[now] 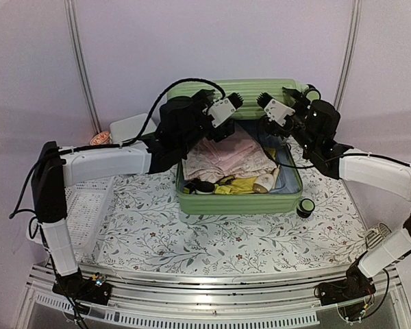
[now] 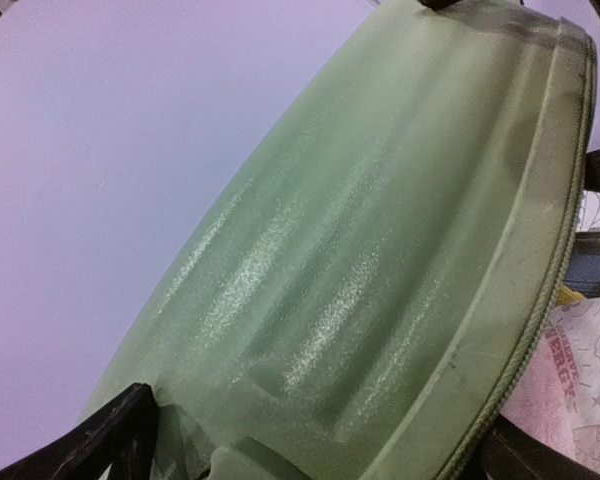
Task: Open, take out, and arrange the luggage
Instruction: Open the luggage at the center of the board.
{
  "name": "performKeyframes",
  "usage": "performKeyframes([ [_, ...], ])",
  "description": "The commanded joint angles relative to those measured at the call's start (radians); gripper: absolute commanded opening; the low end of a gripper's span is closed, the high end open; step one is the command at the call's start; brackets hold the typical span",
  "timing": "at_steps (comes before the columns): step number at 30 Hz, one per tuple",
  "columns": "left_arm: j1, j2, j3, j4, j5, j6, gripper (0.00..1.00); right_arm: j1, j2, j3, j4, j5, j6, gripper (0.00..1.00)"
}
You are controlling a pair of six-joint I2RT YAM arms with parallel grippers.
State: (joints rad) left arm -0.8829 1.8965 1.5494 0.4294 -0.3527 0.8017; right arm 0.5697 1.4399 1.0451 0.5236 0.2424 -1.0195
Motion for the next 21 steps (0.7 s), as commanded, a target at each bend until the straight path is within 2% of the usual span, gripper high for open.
performKeyframes([
  [1,0.018,-0.052,0.003,-0.037,-0.063,-0.124,0.98,0.001,0.081,0.137,-0.062,0.044,0.051,0.99],
  [6,-0.015,-0.164,-0.075,-0.107,-0.060,-0.202,0.98,-0.021,0.165,0.261,-0.079,0.019,0.129,0.99],
  [13,-0.021,-0.418,-0.273,-0.224,0.080,-0.480,0.98,-0.076,0.302,0.461,-0.147,-0.038,0.228,0.99],
  [18,0.058,-0.531,-0.402,-0.262,0.168,-0.653,0.98,-0.117,0.387,0.599,-0.180,-0.069,0.283,0.99],
  [21,0.134,-0.536,-0.413,-0.284,0.230,-0.735,0.98,-0.135,0.447,0.689,-0.197,-0.064,0.286,0.99],
])
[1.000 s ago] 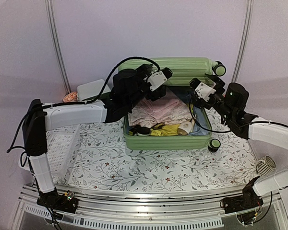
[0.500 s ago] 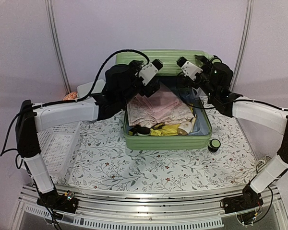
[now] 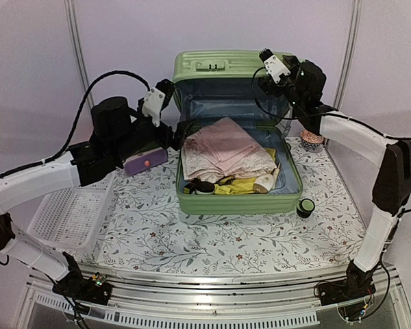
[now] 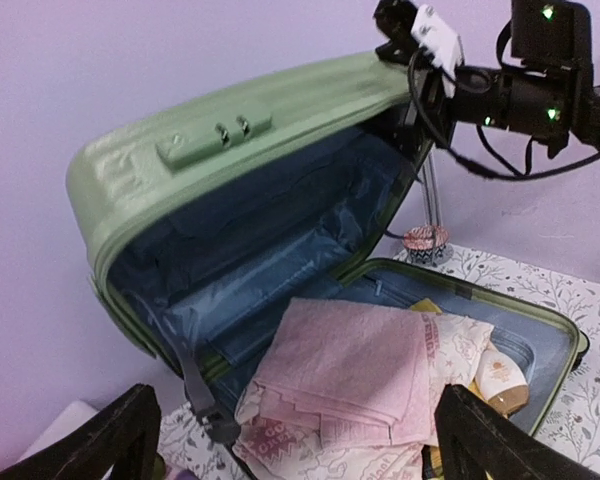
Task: Open, take out, and arrange the luggage
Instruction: Open the luggage at the center of the board.
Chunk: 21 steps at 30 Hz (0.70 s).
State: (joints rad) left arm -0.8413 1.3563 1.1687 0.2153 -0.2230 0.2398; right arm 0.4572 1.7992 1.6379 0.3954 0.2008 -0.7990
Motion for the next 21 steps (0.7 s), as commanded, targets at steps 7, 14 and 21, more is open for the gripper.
performKeyframes([
  [7,0.288,0.159,0.133,-0.095,0.304,-0.276,0.97,-0.052,0.174,0.222,-0.067,-0.029,0.073,0.99],
  [14,0.406,0.364,0.354,-0.102,0.439,-0.325,0.97,-0.061,0.227,0.290,-0.055,-0.049,0.062,0.99],
  [21,0.447,0.565,0.610,-0.120,0.516,-0.360,0.95,-0.061,0.240,0.272,0.005,-0.084,0.013,0.99],
])
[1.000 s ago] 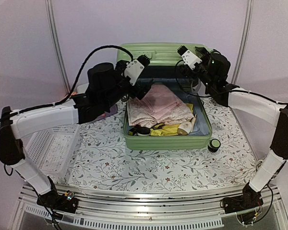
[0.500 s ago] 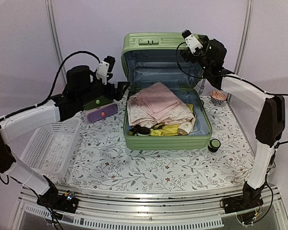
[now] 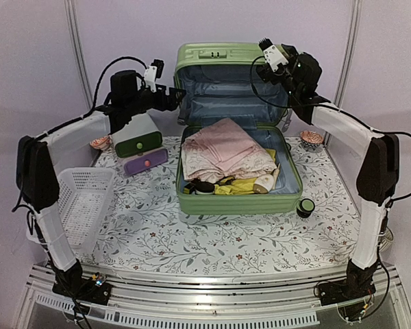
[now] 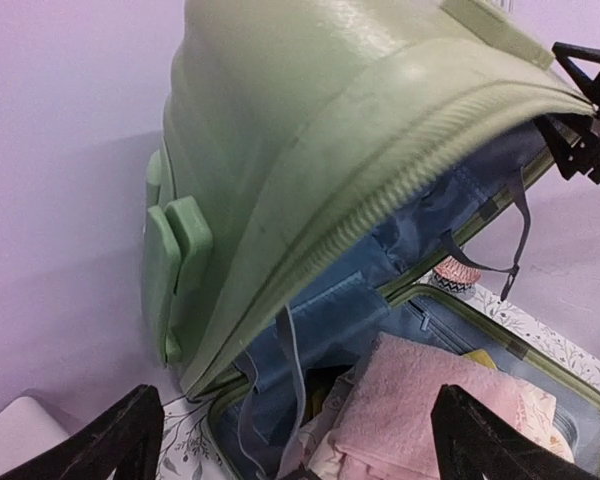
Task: Open, take out, and arrange the luggage
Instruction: Open the luggage at the center of the board.
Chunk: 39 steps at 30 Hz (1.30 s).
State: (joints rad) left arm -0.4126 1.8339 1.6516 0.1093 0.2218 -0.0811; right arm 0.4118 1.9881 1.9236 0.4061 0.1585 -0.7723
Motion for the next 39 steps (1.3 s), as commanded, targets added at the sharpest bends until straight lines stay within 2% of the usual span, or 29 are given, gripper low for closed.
performKeyframes([
  [1,0.021,0.115,0.170,-0.021,0.077,-0.047,0.95,-0.016,0.048,-0.030,0.012,-0.049,-0.024,0.99],
  [5,0.034,0.253,0.327,-0.034,0.107,-0.078,0.95,-0.016,0.028,-0.079,0.055,-0.052,-0.069,0.99],
  [12,0.050,0.407,0.567,-0.090,0.126,-0.141,0.93,-0.016,-0.109,-0.308,0.192,-0.131,-0.062,0.99],
  [19,0.054,0.426,0.573,-0.069,0.119,-0.150,0.93,-0.016,-0.274,-0.506,0.254,-0.215,-0.006,0.99],
  [32,0.059,0.392,0.511,-0.048,0.144,-0.155,0.93,-0.020,-0.519,-0.796,0.214,-0.261,0.156,0.99],
  [35,0.059,0.378,0.486,-0.044,0.153,-0.153,0.93,-0.035,-0.550,-0.818,0.173,-0.265,0.249,0.99],
  [39,0.060,0.363,0.463,-0.037,0.157,-0.149,0.93,-0.091,-0.566,-0.785,0.078,-0.311,0.480,0.99],
])
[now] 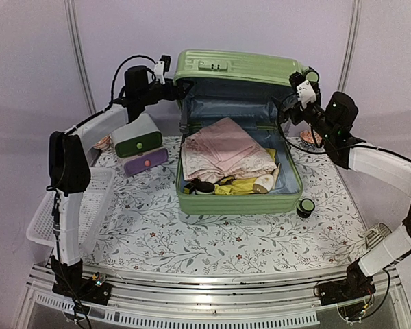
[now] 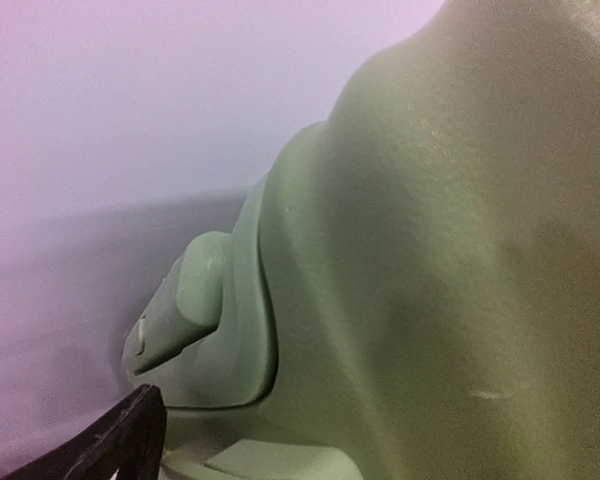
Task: Open, take out, and arrange the luggage
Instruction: Open the luggage at the center of the board.
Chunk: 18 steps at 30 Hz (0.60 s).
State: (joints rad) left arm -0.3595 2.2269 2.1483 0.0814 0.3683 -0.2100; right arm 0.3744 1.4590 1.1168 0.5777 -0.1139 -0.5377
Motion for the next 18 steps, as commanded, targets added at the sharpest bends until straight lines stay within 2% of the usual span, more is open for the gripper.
performKeyframes([
  [1,0.007,-0.033,-0.037,-0.008,0.012,-0.021,0.93,-0.066,-0.035,0.036,-0.117,-0.038,0.293,0.99],
  [5,0.007,-0.048,-0.057,0.003,0.018,-0.027,0.93,-0.090,-0.012,0.083,-0.209,-0.044,0.479,0.99],
  [8,0.007,-0.062,-0.078,0.011,0.028,-0.033,0.93,-0.096,0.019,0.139,-0.258,-0.051,0.521,0.99],
  [18,0.006,-0.104,-0.160,0.053,0.042,-0.045,0.93,-0.176,0.147,0.293,-0.315,-0.089,0.648,0.51],
])
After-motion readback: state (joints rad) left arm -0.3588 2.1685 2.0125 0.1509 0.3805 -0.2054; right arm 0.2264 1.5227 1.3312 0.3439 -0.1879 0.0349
